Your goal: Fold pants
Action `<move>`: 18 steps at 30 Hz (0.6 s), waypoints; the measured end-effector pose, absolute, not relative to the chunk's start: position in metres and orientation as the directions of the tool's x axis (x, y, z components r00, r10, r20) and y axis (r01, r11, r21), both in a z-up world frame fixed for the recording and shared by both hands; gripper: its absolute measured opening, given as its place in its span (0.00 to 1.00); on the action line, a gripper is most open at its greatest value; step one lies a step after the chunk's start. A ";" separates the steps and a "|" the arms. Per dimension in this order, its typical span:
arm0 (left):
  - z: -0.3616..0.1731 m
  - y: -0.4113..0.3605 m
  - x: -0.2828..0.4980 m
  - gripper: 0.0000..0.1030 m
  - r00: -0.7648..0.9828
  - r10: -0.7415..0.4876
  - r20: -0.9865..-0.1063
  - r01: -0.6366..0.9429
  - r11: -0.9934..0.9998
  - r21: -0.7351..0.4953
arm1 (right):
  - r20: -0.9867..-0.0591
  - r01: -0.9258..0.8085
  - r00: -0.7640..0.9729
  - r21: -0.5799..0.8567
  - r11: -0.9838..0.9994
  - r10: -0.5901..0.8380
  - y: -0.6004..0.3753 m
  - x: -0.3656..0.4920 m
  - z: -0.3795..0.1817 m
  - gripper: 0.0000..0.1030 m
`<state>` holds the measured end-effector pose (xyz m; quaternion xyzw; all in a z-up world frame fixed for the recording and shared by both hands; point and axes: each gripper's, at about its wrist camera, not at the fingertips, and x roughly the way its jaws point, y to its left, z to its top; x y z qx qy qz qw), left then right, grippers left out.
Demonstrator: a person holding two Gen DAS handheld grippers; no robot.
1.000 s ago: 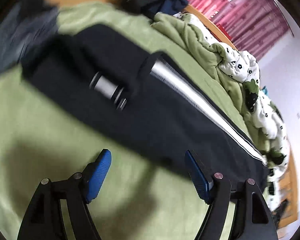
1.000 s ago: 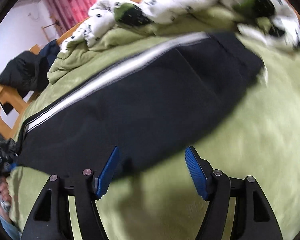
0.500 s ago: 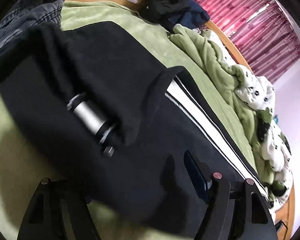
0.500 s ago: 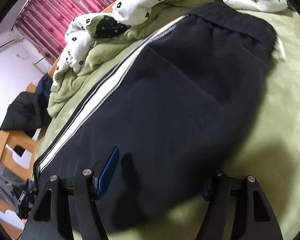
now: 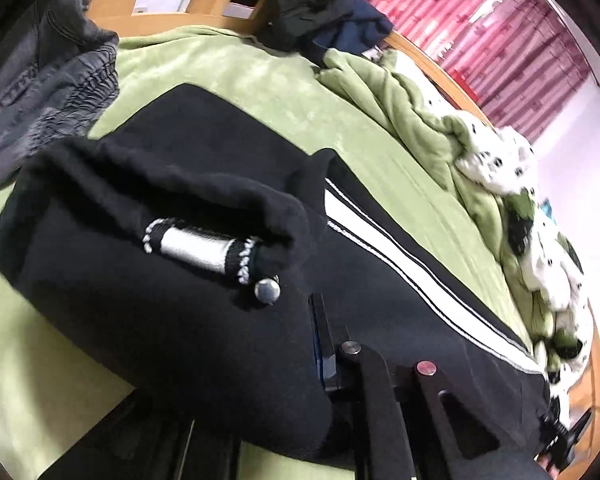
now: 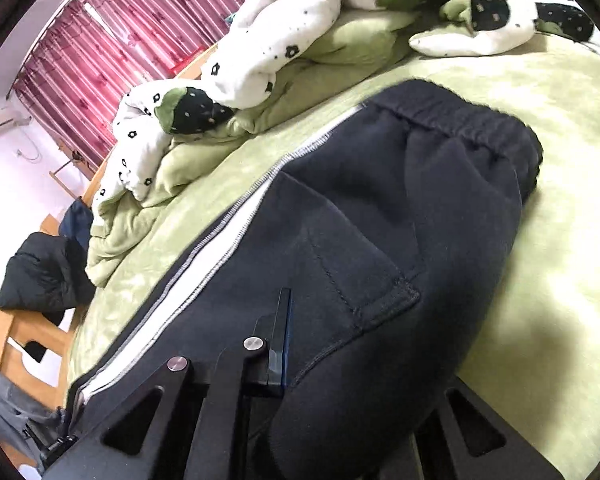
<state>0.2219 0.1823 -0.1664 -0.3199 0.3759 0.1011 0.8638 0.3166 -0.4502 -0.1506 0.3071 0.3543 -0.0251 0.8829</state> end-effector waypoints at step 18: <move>-0.177 0.105 0.056 0.19 0.589 -0.202 -0.782 -0.257 0.871 -0.418 | -0.738 0.321 0.667 0.412 0.853 0.105 -0.544 0.111 -0.174 0.13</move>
